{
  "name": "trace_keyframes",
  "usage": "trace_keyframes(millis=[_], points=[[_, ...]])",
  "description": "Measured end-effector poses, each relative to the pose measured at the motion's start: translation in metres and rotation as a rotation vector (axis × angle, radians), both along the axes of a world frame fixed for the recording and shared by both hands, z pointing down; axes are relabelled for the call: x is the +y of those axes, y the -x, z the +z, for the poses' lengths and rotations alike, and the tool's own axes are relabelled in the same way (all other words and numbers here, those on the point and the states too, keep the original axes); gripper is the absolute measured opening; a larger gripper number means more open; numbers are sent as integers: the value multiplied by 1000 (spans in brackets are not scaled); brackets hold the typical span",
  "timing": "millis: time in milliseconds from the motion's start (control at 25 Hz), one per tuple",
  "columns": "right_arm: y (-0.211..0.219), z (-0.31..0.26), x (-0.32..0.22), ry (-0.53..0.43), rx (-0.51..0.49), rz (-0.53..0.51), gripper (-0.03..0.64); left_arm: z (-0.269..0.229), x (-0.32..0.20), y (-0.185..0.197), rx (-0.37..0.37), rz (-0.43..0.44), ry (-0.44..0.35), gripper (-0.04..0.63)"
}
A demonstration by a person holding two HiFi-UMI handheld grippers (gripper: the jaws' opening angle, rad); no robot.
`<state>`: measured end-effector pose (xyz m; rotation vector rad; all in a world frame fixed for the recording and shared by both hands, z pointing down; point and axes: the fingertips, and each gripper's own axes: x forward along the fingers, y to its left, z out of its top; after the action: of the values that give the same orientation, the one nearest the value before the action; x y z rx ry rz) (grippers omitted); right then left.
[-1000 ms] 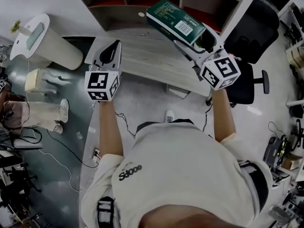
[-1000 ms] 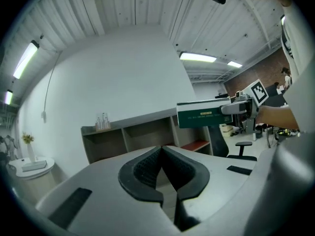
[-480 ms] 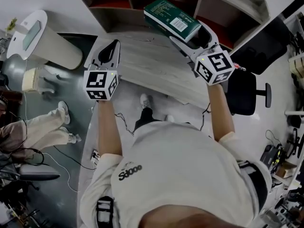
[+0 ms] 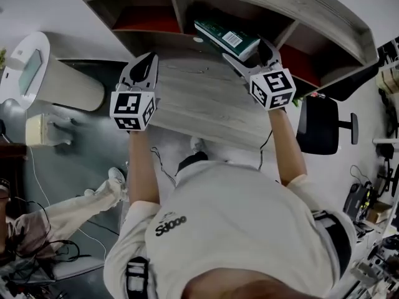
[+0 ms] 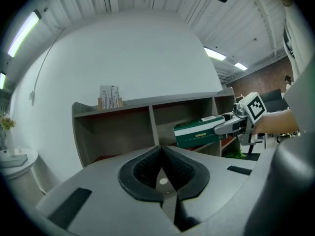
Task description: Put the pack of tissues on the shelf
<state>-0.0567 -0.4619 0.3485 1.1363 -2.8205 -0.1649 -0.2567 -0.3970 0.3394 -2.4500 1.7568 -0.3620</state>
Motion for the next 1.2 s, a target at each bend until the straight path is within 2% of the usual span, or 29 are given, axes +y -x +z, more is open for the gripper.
trace_keyframes(millis=[280,520,720,840,1000,1200], points=[[18,26,-41,47,49,40,428,22,-45,19,23,45,45,18],[21,35,-63,64,53,41,428,34,-68,25,29,66,80,18],[22,50,-84,143,166,57,428,37,-77,26,28,85,89,18],[22,55,-91,190,196,80,428,42,-82,25,27,98,101,18],[21,57,-100,241,200,128,428,46,-85,23,34,110,111,18],[16,46,-94,216,136,139,428,54,-90,18,-17,124,122,18]])
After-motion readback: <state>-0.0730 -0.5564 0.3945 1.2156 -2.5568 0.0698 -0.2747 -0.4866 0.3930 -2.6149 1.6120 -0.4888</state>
